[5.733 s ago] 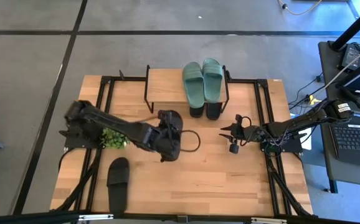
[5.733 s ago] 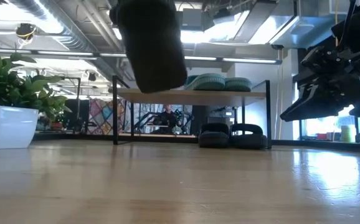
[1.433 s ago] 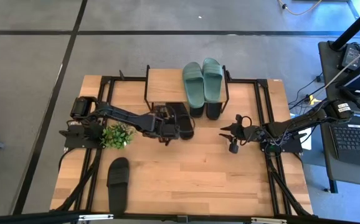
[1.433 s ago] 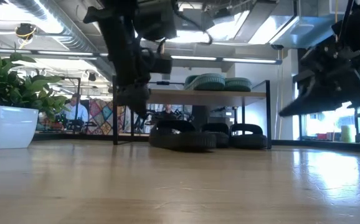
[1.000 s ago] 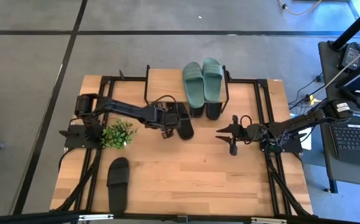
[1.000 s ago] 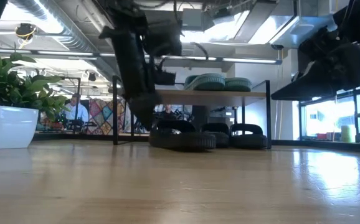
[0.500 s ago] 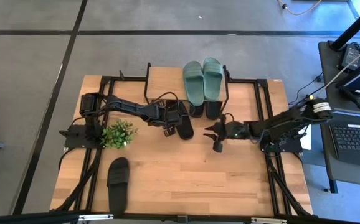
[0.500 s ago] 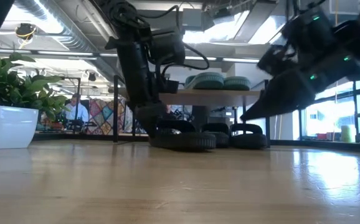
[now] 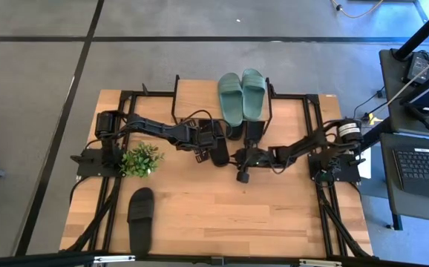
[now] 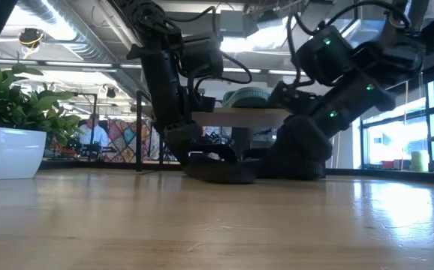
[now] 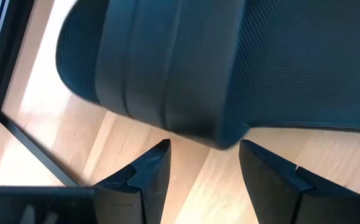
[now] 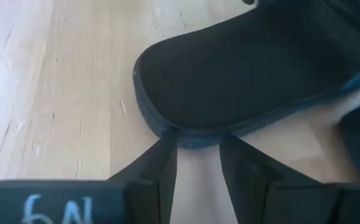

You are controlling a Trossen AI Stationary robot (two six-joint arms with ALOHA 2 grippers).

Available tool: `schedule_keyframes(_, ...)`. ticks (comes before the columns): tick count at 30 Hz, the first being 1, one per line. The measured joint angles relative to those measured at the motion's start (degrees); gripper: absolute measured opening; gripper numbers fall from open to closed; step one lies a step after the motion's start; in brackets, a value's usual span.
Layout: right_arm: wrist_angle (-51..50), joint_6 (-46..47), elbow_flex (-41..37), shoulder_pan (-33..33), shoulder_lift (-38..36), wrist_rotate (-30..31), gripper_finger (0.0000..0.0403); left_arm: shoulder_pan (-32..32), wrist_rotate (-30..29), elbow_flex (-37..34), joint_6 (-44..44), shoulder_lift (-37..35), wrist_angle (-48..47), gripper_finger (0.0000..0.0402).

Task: Pick and place slides into the shelf
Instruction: Put the black slide under the shelf

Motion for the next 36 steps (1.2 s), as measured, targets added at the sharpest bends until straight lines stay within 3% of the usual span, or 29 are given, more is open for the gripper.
schedule_keyframes(24, 0.21, -0.06, 3.22, -0.01, 1.59, -2.38, 0.0122, 0.02, -0.22, 0.0, 0.11, -0.02, 1.37, 0.0181)
schedule_keyframes(29, 0.21, -0.13, 3.22, 0.43, 1.59, -3.07, 0.0122, -1.49, -1.51, 0.0, 0.06, -0.89, -3.76, 0.0181)
schedule_keyframes(33, 0.17, -0.02, 3.17, 0.48, 1.59, -6.16, 0.0122, -4.06, -5.42, 0.02, -3.3, -2.93, -8.89, 0.0181)
schedule_keyframes(36, -0.42, -0.02, 3.09, 0.48, 0.85, -9.33, 0.0122, -6.32, -5.08, 0.02, -4.98, -5.18, -10.02, 0.0181)
